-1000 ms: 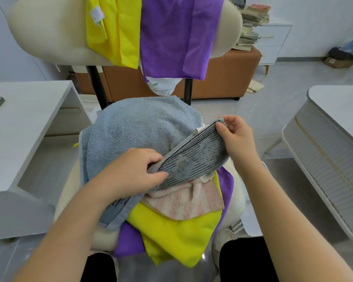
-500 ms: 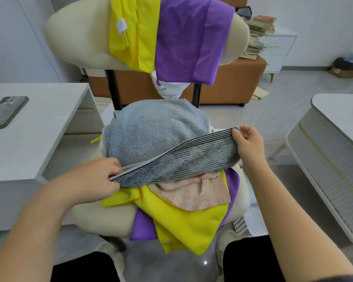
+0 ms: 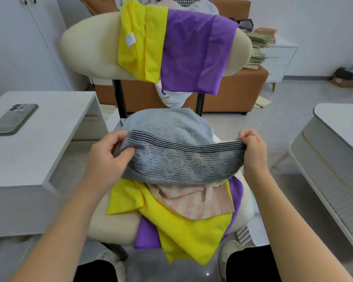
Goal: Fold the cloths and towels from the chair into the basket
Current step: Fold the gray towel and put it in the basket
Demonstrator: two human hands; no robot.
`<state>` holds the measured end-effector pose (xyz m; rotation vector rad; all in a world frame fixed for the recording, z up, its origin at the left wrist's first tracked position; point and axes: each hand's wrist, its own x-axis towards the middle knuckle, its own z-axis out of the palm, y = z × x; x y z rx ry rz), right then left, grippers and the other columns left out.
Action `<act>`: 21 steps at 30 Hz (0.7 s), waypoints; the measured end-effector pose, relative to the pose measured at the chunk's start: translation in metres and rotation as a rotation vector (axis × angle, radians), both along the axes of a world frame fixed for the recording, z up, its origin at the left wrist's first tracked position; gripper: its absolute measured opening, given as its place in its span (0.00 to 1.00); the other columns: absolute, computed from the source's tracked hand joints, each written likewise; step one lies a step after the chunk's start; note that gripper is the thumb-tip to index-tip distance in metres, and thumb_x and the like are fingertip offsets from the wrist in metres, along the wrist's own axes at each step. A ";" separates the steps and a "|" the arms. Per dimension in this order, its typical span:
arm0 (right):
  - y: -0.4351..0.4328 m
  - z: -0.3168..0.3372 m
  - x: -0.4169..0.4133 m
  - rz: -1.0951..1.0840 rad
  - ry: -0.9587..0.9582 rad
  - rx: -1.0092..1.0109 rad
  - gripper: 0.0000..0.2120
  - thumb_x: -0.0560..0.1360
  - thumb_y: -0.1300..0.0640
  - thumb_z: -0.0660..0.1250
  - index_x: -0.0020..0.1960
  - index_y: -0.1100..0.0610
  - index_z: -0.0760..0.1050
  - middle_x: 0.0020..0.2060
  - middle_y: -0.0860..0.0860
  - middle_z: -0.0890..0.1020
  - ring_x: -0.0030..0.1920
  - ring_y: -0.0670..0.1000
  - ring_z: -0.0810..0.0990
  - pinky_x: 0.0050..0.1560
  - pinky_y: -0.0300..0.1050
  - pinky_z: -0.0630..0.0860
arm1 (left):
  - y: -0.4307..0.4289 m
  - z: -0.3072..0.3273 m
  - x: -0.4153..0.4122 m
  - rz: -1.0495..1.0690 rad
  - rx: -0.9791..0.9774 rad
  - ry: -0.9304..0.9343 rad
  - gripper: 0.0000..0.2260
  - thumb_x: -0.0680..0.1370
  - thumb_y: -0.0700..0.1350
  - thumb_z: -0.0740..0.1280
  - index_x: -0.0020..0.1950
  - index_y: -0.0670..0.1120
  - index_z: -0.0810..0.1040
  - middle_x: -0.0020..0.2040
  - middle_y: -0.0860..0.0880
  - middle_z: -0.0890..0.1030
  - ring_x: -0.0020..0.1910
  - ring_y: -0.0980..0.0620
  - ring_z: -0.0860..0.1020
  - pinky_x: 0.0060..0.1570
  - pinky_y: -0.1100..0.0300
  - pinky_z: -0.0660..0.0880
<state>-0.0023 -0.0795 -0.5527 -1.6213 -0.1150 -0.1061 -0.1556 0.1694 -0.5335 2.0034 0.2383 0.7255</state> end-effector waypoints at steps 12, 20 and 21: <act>0.044 -0.003 -0.025 0.395 -0.439 -0.363 0.08 0.72 0.56 0.71 0.51 0.52 0.81 0.42 0.44 0.81 0.46 0.41 0.79 0.50 0.36 0.74 | -0.057 -0.016 0.060 -0.134 0.357 -0.048 0.10 0.77 0.48 0.57 0.37 0.47 0.69 0.35 0.54 0.68 0.37 0.57 0.69 0.38 0.64 0.65; 0.051 0.002 -0.026 0.476 -0.364 -0.232 0.08 0.74 0.60 0.69 0.43 0.47 0.77 0.35 0.37 0.79 0.37 0.38 0.77 0.38 0.29 0.69 | -0.052 -0.016 0.062 -0.158 0.296 -0.058 0.09 0.76 0.49 0.60 0.40 0.45 0.72 0.38 0.51 0.72 0.39 0.54 0.72 0.40 0.62 0.68; 0.052 0.002 -0.027 0.480 -0.366 -0.245 0.08 0.74 0.60 0.69 0.43 0.47 0.76 0.36 0.37 0.79 0.38 0.38 0.77 0.40 0.29 0.70 | -0.051 -0.015 0.061 -0.164 0.291 -0.063 0.09 0.76 0.49 0.60 0.41 0.46 0.72 0.38 0.51 0.73 0.40 0.54 0.72 0.40 0.62 0.69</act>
